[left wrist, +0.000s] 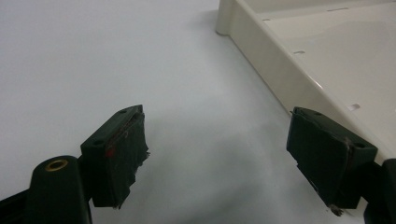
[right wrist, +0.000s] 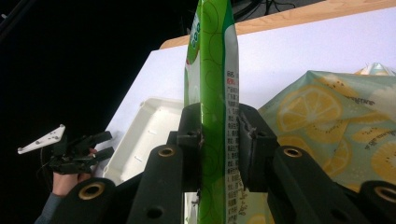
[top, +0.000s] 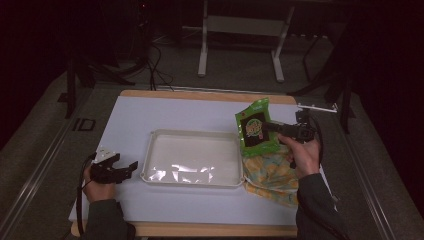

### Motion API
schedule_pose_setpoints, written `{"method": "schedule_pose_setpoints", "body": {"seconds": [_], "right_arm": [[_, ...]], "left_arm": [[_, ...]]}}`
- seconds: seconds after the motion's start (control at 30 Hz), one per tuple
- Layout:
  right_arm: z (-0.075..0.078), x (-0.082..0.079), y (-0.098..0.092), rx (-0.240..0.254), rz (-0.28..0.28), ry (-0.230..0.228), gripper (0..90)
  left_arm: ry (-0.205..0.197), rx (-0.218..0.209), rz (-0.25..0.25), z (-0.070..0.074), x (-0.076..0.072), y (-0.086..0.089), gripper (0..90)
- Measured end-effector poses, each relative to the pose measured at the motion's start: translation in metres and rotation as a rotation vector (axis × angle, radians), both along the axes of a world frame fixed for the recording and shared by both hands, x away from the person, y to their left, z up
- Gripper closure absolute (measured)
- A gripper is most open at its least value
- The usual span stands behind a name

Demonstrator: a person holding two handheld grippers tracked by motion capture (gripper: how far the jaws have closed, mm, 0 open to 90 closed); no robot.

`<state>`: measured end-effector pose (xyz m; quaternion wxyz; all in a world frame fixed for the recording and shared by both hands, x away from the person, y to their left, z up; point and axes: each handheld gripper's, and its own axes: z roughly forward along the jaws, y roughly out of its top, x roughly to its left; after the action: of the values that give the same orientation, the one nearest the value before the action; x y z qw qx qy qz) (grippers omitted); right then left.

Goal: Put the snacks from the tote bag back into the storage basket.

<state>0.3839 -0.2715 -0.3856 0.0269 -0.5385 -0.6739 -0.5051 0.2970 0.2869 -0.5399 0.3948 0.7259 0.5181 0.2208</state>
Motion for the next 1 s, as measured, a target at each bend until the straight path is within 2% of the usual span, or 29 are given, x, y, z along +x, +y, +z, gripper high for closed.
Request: {"method": "schedule_pose_setpoints", "body": {"seconds": [0.33, 0.83, 0.93, 1.0], "right_arm": [[-0.002, 0.001, 0.008, 0.0, -0.006, -0.013, 73.0], [-0.011, 0.002, 0.019, -0.001, -0.001, -0.009, 73.0], [-0.012, 0.001, 0.022, -0.024, -0.008, -0.015, 72.9], [-0.013, 0.001, 0.024, -0.021, -0.006, -0.015, 73.0]], "left_arm": [[0.0, 0.0, 0.0, 0.0, 0.0, 0.0, 20.3], [0.001, -0.001, -0.002, 0.0, 0.0, 0.0, 20.3], [0.002, -0.002, -0.002, 0.0, 0.0, 0.0, 20.3], [0.002, -0.002, -0.002, 0.0, 0.0, 0.0, 20.3]]}}
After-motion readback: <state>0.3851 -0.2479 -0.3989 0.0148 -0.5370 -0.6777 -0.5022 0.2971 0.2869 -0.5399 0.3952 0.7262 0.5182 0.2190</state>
